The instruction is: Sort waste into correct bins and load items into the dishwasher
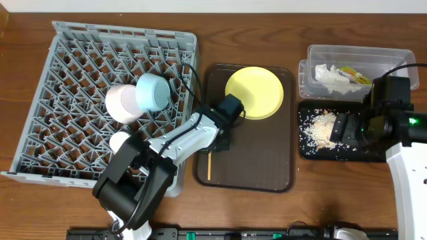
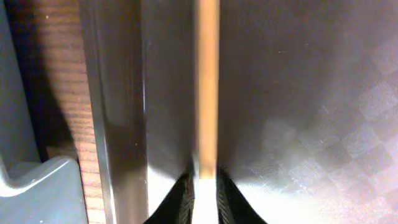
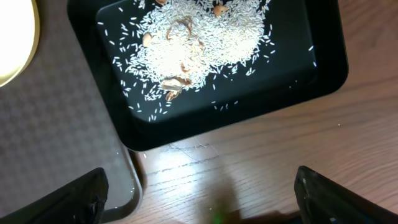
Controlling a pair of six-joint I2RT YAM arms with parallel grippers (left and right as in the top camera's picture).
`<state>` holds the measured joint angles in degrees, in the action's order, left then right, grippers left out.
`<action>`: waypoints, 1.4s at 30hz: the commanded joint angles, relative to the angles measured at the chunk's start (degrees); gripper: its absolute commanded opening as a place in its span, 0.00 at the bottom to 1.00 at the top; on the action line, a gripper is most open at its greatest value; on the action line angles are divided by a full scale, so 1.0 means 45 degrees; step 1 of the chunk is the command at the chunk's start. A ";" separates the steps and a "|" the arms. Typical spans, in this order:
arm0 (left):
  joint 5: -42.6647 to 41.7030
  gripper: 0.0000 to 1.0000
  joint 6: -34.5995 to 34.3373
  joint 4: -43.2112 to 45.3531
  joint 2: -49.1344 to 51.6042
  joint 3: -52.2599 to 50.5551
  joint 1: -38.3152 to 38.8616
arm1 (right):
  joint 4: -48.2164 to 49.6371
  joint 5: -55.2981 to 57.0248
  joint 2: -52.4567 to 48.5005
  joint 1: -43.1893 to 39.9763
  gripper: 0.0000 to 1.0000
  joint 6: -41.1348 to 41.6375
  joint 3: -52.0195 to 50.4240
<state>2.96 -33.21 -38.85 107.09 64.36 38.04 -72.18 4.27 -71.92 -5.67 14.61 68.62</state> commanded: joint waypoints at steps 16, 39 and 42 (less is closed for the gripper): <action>0.0253 0.06 0.4828 -0.2769 -0.5110 0.1778 -0.2739 | -0.0015 -0.0053 0.0126 -0.0155 0.94 -0.0112 0.0083; -0.0087 0.54 0.6003 -0.2254 -0.4503 0.2103 -0.4503 | -0.0005 -0.0049 0.0126 -0.0155 0.94 -0.0117 0.0083; -0.0641 0.62 0.6008 -0.1753 -0.5391 0.2186 -0.4367 | 0.0034 -0.0049 0.0126 -0.0155 0.94 -0.0117 0.0083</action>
<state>2.55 -6.70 -48.47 87.70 72.31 18.06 -72.16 4.27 -71.92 -5.67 14.61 68.62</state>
